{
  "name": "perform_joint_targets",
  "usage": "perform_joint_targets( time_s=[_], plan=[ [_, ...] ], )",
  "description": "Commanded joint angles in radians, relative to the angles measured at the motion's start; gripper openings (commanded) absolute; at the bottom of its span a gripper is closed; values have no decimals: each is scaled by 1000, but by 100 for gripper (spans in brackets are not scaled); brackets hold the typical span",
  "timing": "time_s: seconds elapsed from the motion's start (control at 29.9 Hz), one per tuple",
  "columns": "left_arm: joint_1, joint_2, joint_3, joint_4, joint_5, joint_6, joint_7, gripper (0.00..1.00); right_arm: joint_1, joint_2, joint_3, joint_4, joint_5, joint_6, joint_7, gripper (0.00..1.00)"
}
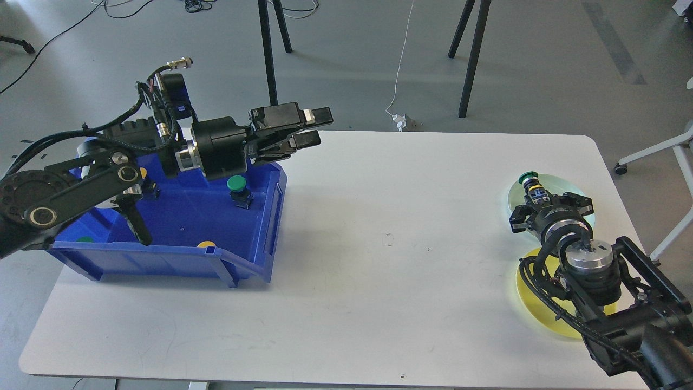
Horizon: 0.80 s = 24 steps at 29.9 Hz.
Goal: Pass button and place on color plate
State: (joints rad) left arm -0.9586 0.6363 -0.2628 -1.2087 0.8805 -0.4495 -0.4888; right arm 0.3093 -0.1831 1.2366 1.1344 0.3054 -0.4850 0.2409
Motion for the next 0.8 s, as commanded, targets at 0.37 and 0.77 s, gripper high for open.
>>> perform_joint_targets(
  time_s=[0.37, 0.77],
  plan=[
    [0, -1, 0, 0, 0, 2, 0, 84, 10, 4, 66, -73, 15, -4, 3, 95],
    [-6, -76, -10, 55, -115, 170, 0, 88, 7, -312, -182, 211, -164, 316, -49, 99]
  ],
)
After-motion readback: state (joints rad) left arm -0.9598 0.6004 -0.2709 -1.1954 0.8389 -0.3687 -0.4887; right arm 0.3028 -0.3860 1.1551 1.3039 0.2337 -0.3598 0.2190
